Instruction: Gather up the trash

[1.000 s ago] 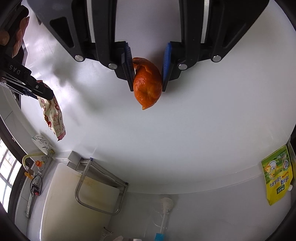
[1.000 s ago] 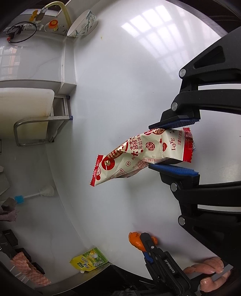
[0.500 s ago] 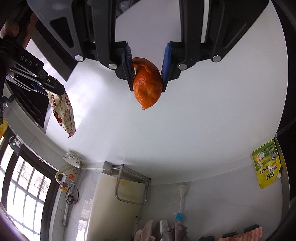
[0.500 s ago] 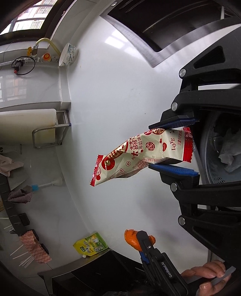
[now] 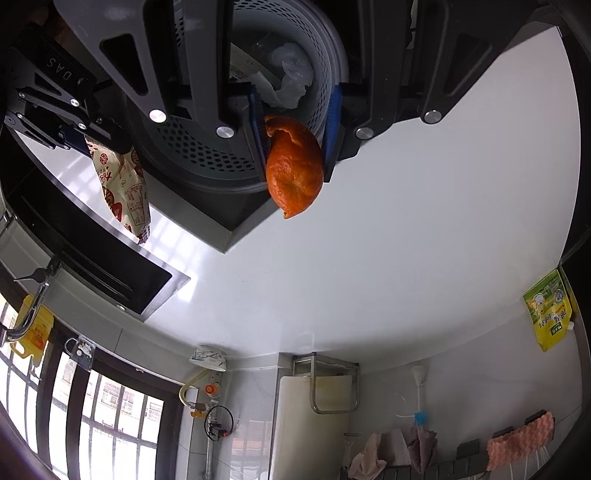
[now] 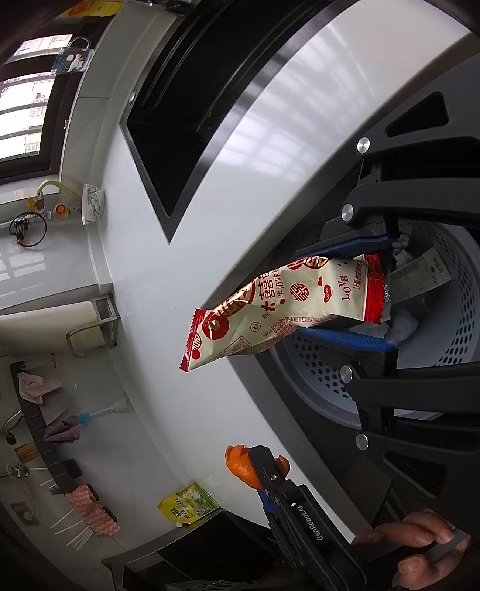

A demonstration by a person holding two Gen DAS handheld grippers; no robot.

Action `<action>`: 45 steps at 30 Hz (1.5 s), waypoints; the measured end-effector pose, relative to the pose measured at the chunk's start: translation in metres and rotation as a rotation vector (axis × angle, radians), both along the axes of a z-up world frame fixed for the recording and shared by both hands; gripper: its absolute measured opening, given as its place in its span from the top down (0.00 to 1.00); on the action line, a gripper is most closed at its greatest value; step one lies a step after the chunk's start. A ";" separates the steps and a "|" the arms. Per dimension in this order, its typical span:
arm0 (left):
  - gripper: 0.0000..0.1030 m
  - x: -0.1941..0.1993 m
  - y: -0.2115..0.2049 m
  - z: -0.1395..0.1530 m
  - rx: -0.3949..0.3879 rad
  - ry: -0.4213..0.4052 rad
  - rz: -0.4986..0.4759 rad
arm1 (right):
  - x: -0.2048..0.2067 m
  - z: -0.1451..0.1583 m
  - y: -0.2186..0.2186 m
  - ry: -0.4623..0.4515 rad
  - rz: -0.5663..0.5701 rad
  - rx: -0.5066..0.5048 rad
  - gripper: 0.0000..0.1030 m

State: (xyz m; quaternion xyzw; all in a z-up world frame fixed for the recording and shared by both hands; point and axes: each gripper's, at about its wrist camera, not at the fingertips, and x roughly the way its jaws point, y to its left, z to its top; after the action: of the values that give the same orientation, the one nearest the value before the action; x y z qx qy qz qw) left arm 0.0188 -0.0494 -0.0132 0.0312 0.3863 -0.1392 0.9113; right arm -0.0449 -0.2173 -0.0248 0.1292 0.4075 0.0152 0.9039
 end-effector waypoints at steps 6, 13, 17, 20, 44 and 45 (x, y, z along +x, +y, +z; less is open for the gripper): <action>0.74 -0.025 -0.006 -0.021 0.044 0.043 -0.025 | -0.025 -0.023 0.003 0.035 -0.022 -0.004 0.66; 0.73 -0.032 -0.007 -0.046 0.072 0.092 -0.017 | -0.025 -0.042 0.018 0.086 -0.017 -0.075 0.65; 0.70 -0.029 -0.004 -0.052 0.079 0.103 0.003 | -0.022 -0.047 0.024 0.092 -0.006 -0.102 0.65; 0.70 -0.028 0.000 -0.053 0.085 0.100 0.014 | -0.021 -0.048 0.025 0.093 -0.002 -0.101 0.64; 0.37 -0.026 0.006 -0.051 0.088 0.092 0.052 | -0.019 -0.041 0.017 0.081 -0.021 -0.097 0.38; 0.35 -0.026 0.006 -0.050 0.088 0.091 0.054 | -0.019 -0.041 0.016 0.081 -0.023 -0.097 0.38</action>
State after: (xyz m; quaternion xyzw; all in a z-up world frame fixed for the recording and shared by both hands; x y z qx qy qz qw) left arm -0.0070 -0.0434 -0.0636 0.0544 0.4339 -0.0990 0.8938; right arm -0.0638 -0.2011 -0.0657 0.0906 0.4423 -0.0200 0.8920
